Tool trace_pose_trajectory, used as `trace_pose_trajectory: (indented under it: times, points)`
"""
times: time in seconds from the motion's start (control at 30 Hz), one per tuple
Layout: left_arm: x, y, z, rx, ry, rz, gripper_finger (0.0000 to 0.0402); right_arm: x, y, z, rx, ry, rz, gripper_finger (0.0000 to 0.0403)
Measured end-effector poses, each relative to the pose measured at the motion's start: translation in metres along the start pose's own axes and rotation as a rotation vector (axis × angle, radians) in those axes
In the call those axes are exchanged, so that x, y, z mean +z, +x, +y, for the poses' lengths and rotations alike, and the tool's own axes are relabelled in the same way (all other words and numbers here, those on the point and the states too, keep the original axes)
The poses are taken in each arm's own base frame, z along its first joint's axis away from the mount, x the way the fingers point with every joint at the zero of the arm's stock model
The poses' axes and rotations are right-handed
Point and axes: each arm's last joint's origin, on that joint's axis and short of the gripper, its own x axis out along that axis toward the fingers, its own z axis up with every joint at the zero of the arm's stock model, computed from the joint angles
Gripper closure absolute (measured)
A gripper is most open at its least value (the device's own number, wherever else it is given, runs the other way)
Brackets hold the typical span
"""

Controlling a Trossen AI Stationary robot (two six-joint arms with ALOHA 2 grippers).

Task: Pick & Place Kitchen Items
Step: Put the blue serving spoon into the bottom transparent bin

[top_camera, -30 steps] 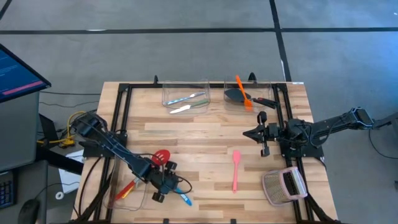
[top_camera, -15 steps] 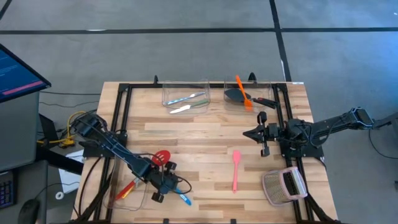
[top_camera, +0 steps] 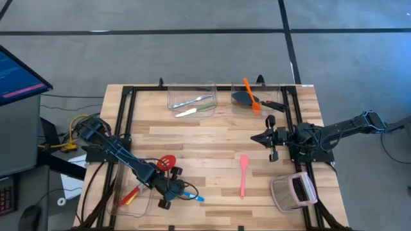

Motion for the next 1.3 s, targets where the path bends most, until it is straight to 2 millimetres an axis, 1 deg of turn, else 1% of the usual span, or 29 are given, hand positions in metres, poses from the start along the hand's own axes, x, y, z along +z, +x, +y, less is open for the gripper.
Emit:
trace_pose_trajectory:
  times: [0.17, 0.37, 0.5, 0.67, 0.77, 0.87, 0.97, 1.03, 1.2, 1.3]
  points:
    - [0.003, -0.002, -0.001, 0.000, 0.003, -0.008, 0.0396, 0.000, 0.000, 0.000, 0.000, 0.000, 0.001, 0.0401]
    - [0.018, -0.007, -0.004, -0.010, 0.043, -0.056, 0.0397, 0.000, 0.000, 0.000, 0.000, 0.000, 0.000, 0.0401]
    - [0.027, -0.010, -0.007, -0.017, 0.041, -0.087, 0.0398, 0.000, 0.000, 0.000, 0.000, 0.000, 0.000, 0.0401]
    - [0.040, -0.015, -0.009, 0.001, 0.063, -0.132, 0.0398, 0.000, 0.000, 0.000, 0.000, 0.000, 0.000, 0.0401]
    - [0.050, -0.018, -0.005, 0.028, 0.064, -0.162, 0.0398, 0.000, 0.000, 0.000, 0.000, 0.000, 0.000, 0.0401]
    - [0.059, -0.024, 0.004, 0.041, 0.034, -0.189, 0.0398, 0.000, 0.000, 0.000, 0.000, 0.000, 0.000, 0.0401]
    - [0.069, -0.038, 0.017, 0.067, -0.005, -0.244, 0.0398, 0.000, 0.000, 0.000, 0.000, 0.000, 0.002, 0.0401]
    - [0.075, -0.055, 0.024, 0.104, -0.033, -0.297, 0.0398, 0.000, 0.000, 0.000, 0.000, -0.001, 0.003, 0.0401]
    - [0.083, -0.112, 0.038, 0.229, -0.117, -0.470, 0.0398, -0.001, 0.000, 0.000, 0.001, -0.002, 0.011, 0.0401]
    - [0.078, -0.149, 0.043, 0.317, -0.226, -0.556, 0.0398, -0.001, 0.000, 0.000, 0.001, -0.002, 0.012, 0.0401]
